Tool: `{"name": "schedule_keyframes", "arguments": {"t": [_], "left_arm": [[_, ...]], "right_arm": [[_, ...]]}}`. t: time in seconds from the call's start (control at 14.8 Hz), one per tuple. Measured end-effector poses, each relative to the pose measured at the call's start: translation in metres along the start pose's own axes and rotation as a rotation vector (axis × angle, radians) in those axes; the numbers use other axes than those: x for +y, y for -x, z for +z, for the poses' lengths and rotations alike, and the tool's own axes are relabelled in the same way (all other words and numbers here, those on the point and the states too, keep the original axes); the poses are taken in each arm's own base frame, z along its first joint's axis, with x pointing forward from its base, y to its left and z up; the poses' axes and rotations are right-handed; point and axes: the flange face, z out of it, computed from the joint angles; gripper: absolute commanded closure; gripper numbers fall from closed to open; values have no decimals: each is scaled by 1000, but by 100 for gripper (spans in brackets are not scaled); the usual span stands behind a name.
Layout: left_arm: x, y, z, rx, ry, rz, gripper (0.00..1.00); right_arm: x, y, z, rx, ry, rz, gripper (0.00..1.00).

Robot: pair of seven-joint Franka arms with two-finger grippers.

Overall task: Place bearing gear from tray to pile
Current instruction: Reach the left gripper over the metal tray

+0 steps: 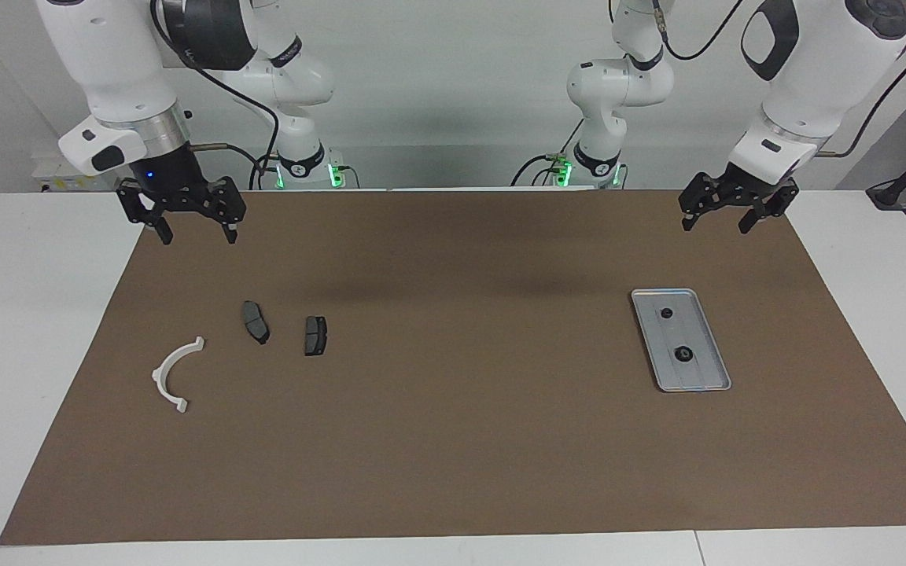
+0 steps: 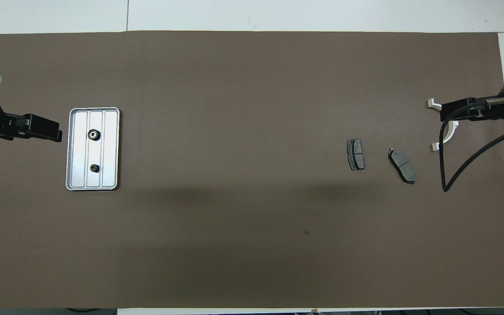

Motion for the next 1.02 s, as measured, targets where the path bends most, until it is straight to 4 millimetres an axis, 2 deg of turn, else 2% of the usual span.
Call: {"name": "schedule_keyframes", "arguments": {"t": [0.34, 0.47, 0.81, 1.02], "left_arm": [[1, 2, -4, 17, -1, 2, 0], [-2, 2, 5, 48, -3, -4, 0], [-26, 20, 73, 93, -9, -46, 0], [-33, 13, 110, 95, -10, -51, 0]], "right_arm": [[0, 0, 0, 0, 0, 0, 0], [0, 0, 0, 0, 0, 0, 0], [1, 0, 0, 0, 0, 1, 0], [1, 0, 0, 0, 0, 1, 0]]}}
